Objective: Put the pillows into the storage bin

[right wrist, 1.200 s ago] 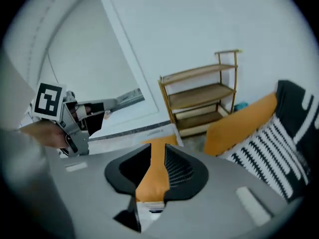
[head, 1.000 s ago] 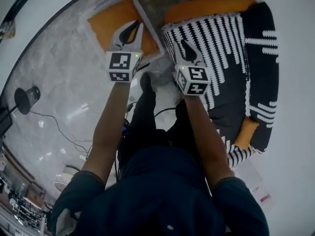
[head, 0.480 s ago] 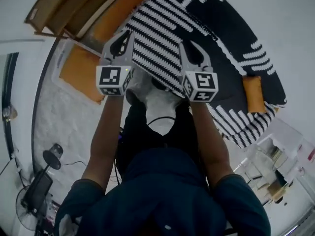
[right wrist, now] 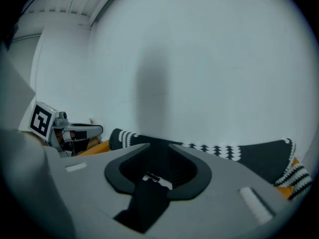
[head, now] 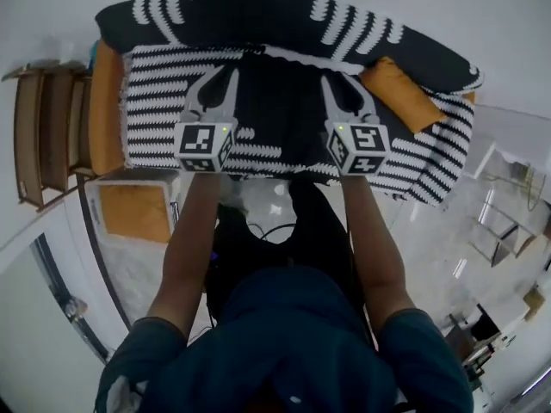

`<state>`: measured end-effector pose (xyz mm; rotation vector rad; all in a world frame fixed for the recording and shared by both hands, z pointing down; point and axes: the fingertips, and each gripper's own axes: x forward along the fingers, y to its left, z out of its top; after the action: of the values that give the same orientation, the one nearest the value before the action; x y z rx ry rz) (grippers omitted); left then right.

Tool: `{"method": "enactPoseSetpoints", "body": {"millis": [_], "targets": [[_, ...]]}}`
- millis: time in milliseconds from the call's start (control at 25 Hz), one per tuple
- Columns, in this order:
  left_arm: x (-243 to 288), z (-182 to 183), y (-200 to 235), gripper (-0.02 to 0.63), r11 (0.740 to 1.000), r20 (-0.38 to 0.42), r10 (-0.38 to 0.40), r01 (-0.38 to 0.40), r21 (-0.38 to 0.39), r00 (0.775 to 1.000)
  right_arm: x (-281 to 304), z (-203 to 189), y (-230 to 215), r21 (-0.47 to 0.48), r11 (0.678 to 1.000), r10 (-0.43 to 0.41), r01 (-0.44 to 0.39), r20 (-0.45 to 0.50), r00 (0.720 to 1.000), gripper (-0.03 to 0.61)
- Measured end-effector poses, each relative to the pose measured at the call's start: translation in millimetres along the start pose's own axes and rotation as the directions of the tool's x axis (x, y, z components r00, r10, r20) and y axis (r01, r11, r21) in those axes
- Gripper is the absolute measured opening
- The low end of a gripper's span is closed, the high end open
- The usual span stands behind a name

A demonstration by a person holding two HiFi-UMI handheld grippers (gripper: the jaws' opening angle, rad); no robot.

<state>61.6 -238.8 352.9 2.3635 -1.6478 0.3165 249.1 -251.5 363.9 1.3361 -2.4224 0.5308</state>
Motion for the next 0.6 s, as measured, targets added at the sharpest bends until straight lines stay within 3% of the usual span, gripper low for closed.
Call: {"method": "enactPoseSetpoints", "body": {"millis": [240,440,600], "targets": [[140.2,-22.2,-139.3,0.049,0.979,-0.078,-0.201,0.204,0.028,0.977,-61.4,-47.4,-197.1,0.144,0.965,-0.215,0.218,-0.036,0.976,0.096],[233.3,-72.4,-236.9,0.072,0.942,-0.180,-0.323,0.334,0.032,0.929,-112.5,-118.0,-332.2,0.264,0.895,-0.345,0.360,-0.105,0.933,0.122],[302.7,-127.5,-295.5,0.097,0.921,-0.267,-0.372,0.388,0.009,0.889,-139.3,-185.2,-417.6,0.339,0.827,-0.410,0.448,-0.181,0.894,0.165]]}}
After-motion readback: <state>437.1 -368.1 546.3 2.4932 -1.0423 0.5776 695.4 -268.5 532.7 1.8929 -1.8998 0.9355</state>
